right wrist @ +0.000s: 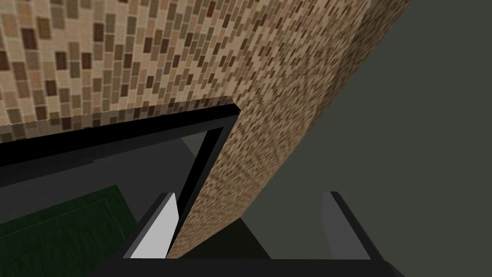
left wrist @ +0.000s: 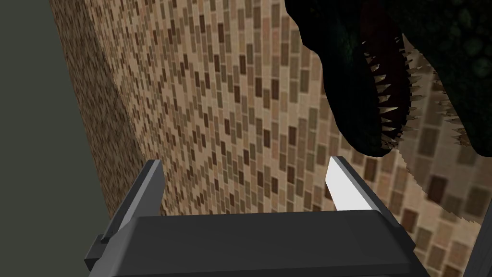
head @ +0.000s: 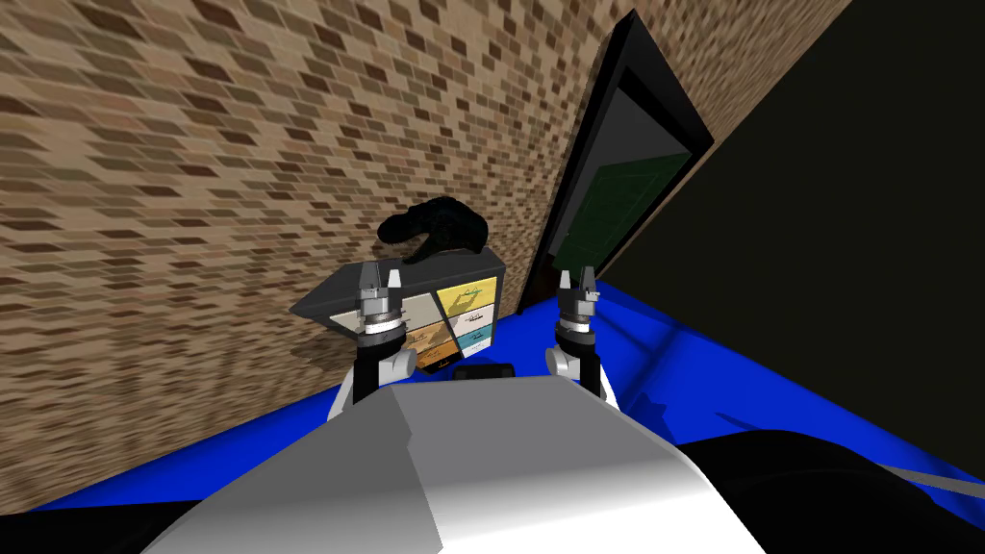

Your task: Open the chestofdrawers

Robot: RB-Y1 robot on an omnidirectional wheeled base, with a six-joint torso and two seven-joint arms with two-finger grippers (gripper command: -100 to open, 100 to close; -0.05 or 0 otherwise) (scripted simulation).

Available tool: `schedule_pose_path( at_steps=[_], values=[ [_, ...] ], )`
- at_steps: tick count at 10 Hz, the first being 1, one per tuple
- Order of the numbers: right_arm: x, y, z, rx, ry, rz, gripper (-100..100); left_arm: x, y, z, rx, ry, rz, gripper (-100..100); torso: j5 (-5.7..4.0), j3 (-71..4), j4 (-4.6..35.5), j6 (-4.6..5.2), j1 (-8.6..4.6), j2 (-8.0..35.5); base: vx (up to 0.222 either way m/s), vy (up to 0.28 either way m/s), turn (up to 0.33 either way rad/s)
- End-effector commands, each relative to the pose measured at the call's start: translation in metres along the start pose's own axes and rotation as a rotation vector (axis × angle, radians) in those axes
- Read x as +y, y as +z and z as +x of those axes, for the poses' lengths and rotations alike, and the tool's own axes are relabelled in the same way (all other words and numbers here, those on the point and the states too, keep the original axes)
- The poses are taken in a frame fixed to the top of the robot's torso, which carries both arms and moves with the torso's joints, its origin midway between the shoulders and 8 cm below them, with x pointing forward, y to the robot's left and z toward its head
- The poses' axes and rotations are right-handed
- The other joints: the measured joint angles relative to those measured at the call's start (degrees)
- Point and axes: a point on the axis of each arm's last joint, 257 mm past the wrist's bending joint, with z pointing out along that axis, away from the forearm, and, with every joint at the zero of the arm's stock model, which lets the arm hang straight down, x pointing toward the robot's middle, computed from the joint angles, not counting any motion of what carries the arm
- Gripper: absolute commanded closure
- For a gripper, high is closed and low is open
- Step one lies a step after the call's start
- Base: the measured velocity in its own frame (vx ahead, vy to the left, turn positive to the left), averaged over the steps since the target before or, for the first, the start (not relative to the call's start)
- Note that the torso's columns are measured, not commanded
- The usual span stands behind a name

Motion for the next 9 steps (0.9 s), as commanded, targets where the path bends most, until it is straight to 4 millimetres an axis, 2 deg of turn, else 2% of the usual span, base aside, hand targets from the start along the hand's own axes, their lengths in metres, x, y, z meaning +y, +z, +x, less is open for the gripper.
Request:
schedule_pose_path(
  at_steps=[1,9],
  values=[
    [0.0000,0.0000,0.0000,0.000,0.000,0.000,0,0.0000,0.0000,0.0000,0.000,0.000,0.000,0,0.00,-4.7,2.3,0.00,0.00,2.3,0.000,0.000,0.000],
    [0.0002,0.0001,0.0000,0.000,0.000,0.000,0,-0.0002,0.0001,0.0000,0.000,0.000,0.000,0,0.00,-70.7,35.4,0.00,0.00,35.4,0.000,0.000,0.000]
  ],
)
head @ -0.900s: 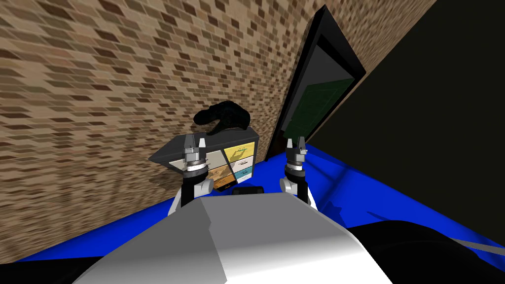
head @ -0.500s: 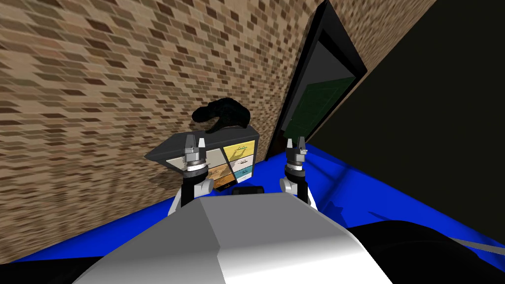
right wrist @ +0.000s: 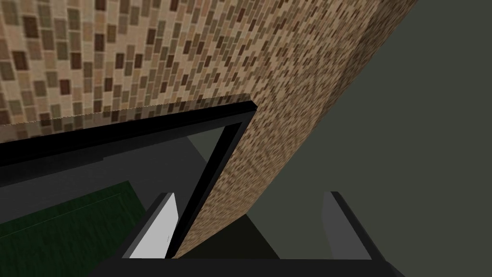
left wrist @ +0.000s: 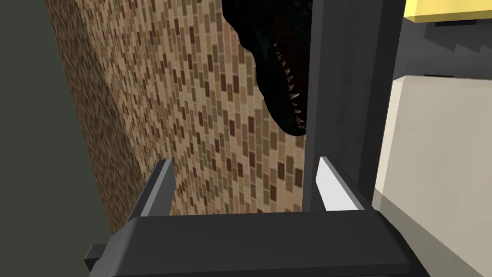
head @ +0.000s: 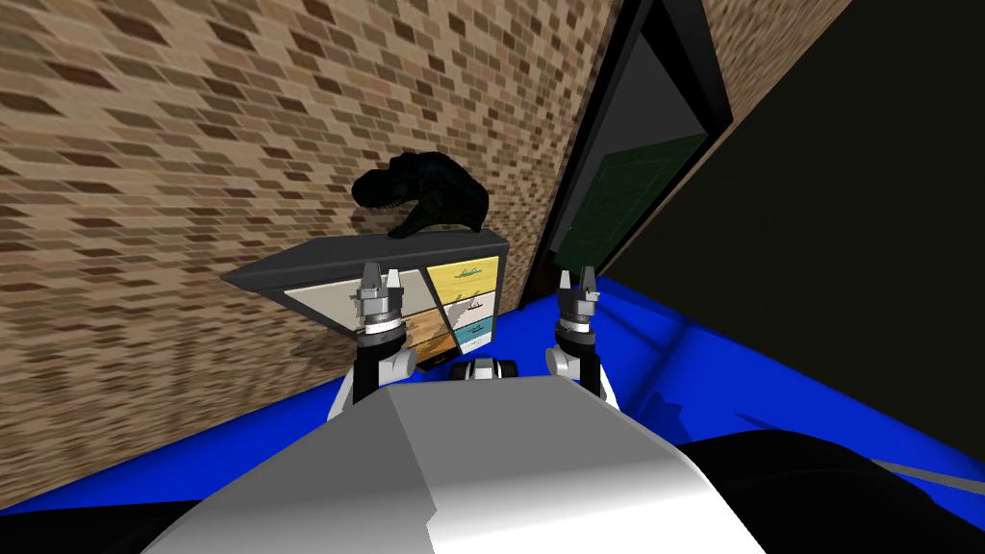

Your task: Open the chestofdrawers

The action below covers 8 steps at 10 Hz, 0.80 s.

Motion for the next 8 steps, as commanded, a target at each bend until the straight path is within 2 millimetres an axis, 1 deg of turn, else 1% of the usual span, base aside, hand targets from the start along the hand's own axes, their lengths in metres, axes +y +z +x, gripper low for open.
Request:
schedule_pose_path(
  at_steps=[1,2,3,5,8],
  values=[
    [0.000,0.000,0.000,0.000,0.000,0.000,0,0.003,-0.001,0.005,0.041,0.014,-0.001,-100,0.00,-8.5,4.2,0.00,0.00,4.2,0.006,-0.009,0.004],
    [0.000,0.000,0.000,0.000,0.000,0.001,0,0.007,-0.003,0.008,0.069,0.024,-0.005,-100,0.00,-12.4,6.1,0.00,-0.01,6.2,0.005,-0.021,0.006],
    [0.000,0.000,0.000,0.000,0.000,0.001,0,0.012,-0.004,0.012,0.095,0.035,-0.012,-100,-0.01,-13.5,6.7,0.00,-0.03,6.7,0.005,-0.033,0.007],
    [0.000,0.000,0.000,0.000,0.000,0.001,0,0.026,-0.010,0.017,0.140,0.055,-0.033,-100,-0.02,-13.8,6.9,0.00,-0.05,6.9,0.006,-0.040,0.010],
    [0.000,0.000,0.000,0.000,0.000,0.001,0,0.053,-0.020,0.021,0.184,0.080,-0.082,-100,0.01,-13.9,6.9,0.04,-0.01,6.8,0.003,-0.057,0.013]
  ],
)
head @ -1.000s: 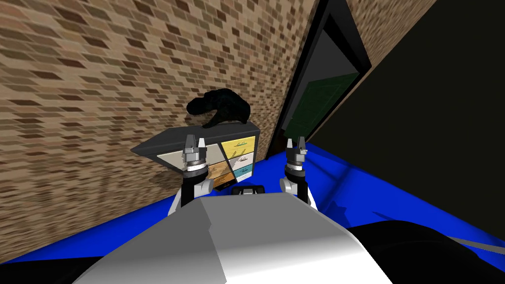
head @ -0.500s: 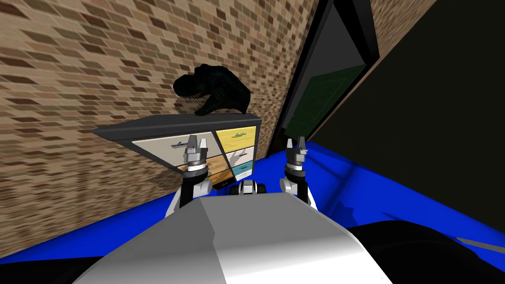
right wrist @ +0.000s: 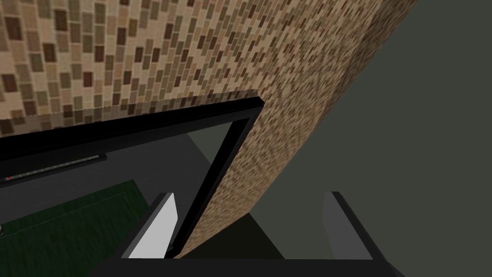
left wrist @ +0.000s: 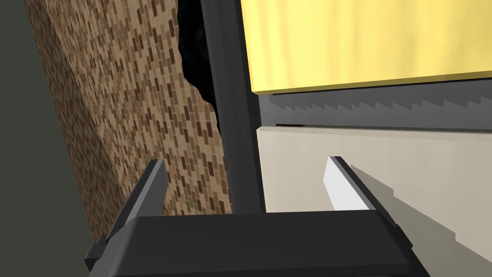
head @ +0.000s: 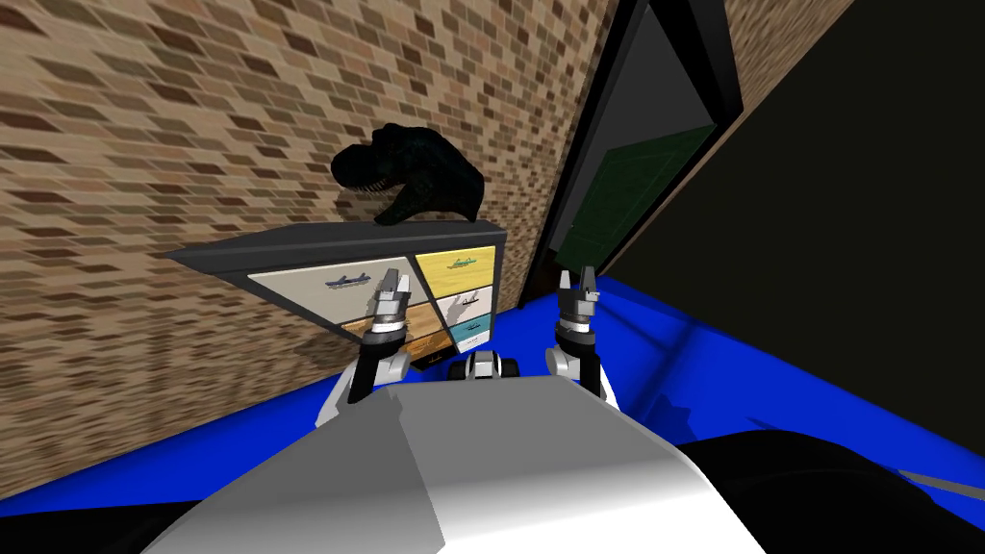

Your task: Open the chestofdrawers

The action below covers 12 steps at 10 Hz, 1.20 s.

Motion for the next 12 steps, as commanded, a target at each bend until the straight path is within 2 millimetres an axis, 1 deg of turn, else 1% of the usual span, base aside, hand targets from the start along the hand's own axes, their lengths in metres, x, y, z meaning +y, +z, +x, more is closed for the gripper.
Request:
schedule_pose_path(
  at_steps=[1,3,5,7,12],
  values=[
    [0.000,0.000,0.000,0.000,0.000,0.000,0,0.027,-0.010,0.005,0.032,0.016,-0.049,-100,0.01,0.0,0.0,-0.02,0.01,0.0,0.010,-0.067,0.023],
    [0.000,0.000,0.000,0.000,0.000,0.000,0,0.046,-0.017,0.008,0.048,0.026,-0.088,-100,0.03,-0.1,-0.1,0.07,0.01,-0.2,0.003,-0.066,0.029],
    [0.000,0.000,0.000,0.000,0.000,0.000,0,0.065,-0.024,0.011,0.059,0.034,-0.126,-100,0.06,-0.2,-0.4,0.35,-0.28,-0.5,0.010,-0.057,0.019],
    [0.000,0.000,0.000,0.000,0.000,0.000,0,0.081,-0.032,0.013,0.067,0.041,-0.161,-100,0.11,-0.3,-0.4,0.37,-0.30,-0.6,0.002,-0.056,0.024],
    [0.000,0.000,0.000,0.000,0.000,0.000,0,0.116,-0.051,0.018,0.084,0.055,-0.237,-100,0.22,-0.4,-0.7,0.75,-0.58,-0.9,0.005,-0.050,0.019]
  ],
)
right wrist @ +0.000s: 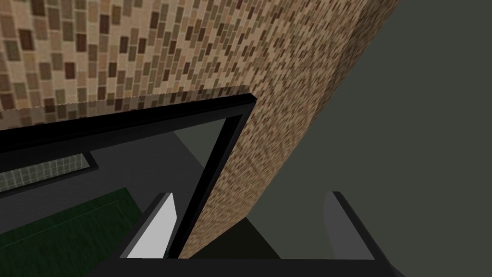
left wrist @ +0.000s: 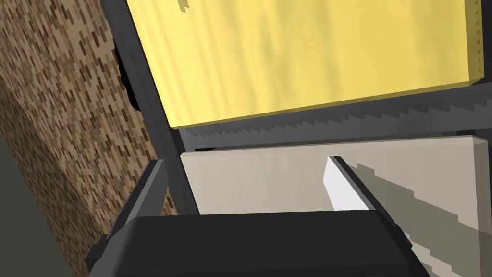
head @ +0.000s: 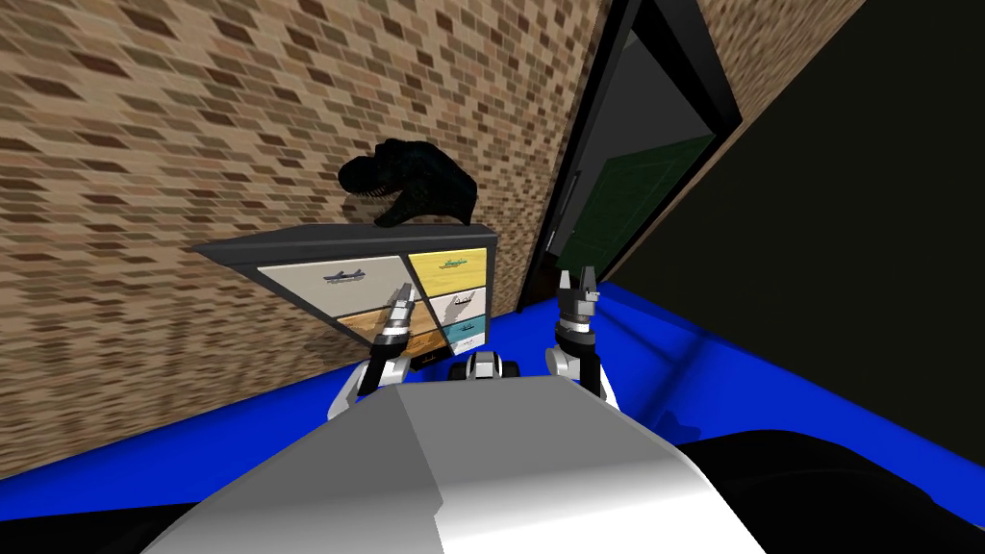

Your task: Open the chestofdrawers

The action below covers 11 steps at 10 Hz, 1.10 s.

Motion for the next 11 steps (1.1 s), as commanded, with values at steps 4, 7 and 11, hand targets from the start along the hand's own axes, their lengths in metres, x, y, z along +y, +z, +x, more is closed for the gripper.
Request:
schedule_pose_path(
  at_steps=[4,7,11],
  values=[
    [0.000,0.000,0.000,0.000,0.000,0.000,0,0.045,-0.017,0.017,0.034,-0.001,-0.103,-100,0.08,-0.1,-0.1,0.23,-0.12,-0.3,0.001,-0.053,0.011],
    [0.000,0.000,0.000,0.000,0.000,0.000,0,0.066,-0.026,0.021,0.044,0.007,-0.146,-100,-0.08,-0.1,0.3,-0.28,0.46,-0.1,0.004,-0.080,0.000],
    [0.000,0.000,0.000,0.000,0.000,0.000,0,0.096,-0.042,0.027,0.053,0.013,-0.213,-100,-0.01,0.0,0.4,-0.42,0.74,0.2,0.010,-0.071,0.008]
  ],
)
